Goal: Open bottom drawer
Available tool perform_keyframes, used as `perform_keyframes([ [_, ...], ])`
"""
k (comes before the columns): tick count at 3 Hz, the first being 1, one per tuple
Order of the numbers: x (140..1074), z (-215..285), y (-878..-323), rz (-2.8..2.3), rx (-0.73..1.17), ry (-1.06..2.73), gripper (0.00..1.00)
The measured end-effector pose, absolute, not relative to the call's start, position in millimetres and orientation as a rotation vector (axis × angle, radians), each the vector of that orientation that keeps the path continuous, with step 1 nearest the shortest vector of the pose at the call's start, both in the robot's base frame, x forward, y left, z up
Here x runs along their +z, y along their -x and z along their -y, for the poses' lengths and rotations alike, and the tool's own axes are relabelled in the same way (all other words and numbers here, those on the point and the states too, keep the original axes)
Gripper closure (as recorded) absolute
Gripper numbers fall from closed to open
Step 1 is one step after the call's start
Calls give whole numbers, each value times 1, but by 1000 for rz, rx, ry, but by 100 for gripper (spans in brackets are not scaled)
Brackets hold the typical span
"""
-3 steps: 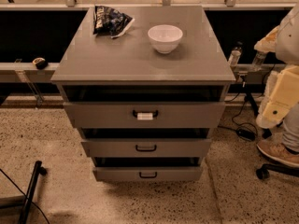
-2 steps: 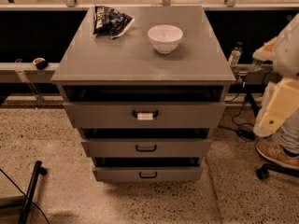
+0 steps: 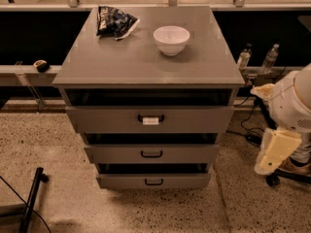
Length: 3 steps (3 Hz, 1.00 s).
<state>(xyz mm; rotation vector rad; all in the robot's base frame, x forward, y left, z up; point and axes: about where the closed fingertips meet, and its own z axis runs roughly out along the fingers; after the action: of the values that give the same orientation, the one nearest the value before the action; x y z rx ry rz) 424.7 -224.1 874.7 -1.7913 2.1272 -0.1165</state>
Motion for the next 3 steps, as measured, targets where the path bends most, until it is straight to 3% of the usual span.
perform_keyframes([
  [2, 758, 217, -425, -2032, 204, 1832, 0],
  [3, 696, 212, -415, -1911, 268, 1813, 0],
])
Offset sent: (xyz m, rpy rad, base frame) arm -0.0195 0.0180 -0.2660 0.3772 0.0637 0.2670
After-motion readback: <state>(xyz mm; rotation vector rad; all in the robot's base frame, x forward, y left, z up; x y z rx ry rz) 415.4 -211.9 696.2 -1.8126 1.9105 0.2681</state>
